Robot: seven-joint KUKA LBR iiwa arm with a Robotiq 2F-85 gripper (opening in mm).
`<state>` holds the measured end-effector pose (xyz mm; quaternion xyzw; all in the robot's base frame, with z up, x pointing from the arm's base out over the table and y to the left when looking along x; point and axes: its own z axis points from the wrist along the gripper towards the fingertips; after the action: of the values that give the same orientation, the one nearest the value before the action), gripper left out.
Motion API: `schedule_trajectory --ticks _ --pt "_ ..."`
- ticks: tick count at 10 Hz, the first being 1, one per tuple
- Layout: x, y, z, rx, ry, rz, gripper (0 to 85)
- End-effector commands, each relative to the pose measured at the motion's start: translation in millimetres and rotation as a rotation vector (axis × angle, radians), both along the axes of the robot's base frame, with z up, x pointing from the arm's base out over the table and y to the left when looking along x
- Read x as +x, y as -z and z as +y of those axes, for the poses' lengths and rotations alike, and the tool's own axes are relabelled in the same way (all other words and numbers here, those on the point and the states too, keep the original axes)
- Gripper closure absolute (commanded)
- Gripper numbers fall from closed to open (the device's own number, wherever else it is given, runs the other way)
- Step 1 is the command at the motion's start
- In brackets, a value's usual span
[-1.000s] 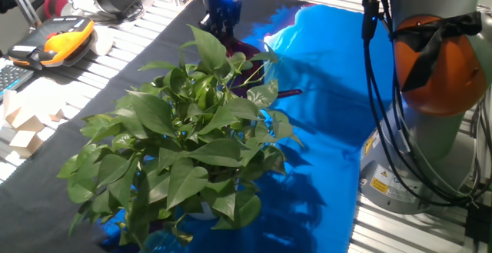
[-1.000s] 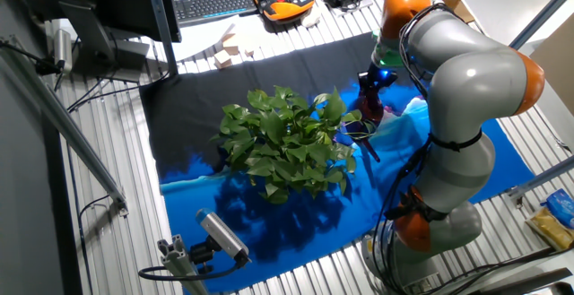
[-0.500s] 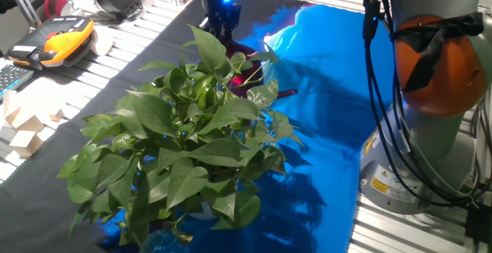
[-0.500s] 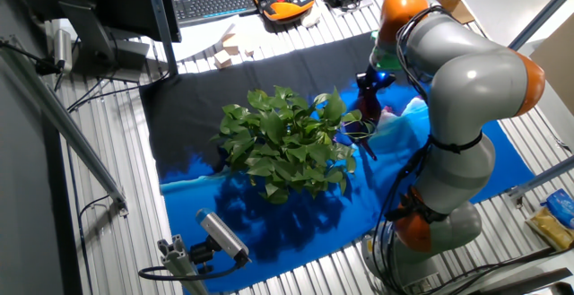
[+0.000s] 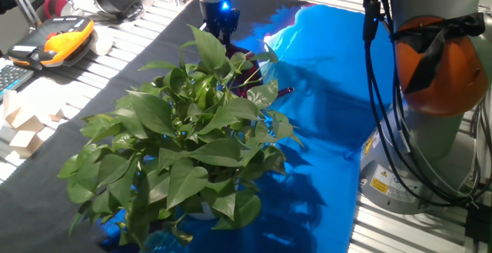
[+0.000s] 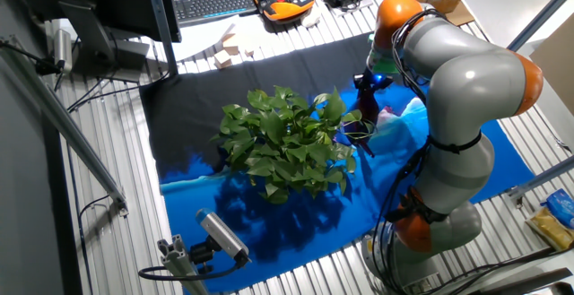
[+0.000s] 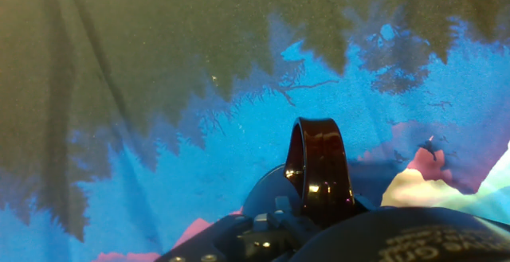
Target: Water the plant
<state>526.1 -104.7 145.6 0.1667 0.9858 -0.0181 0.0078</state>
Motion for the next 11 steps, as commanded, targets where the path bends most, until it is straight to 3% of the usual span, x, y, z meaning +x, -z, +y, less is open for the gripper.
schedule_trajectory --ticks 1,2,3,11 --pt "0.1 -0.2 -0.1 -0.002 0.005 0.000 51.0" --pt "0.1 -0.3 0.0 -0.002 0.014 -0.002 51.0" --pt "0.1 -0.3 0.0 -0.006 0.019 -0.005 34.0" --pt "-1.6 2.1 1.0 -0.014 0.033 -0.025 34.0"
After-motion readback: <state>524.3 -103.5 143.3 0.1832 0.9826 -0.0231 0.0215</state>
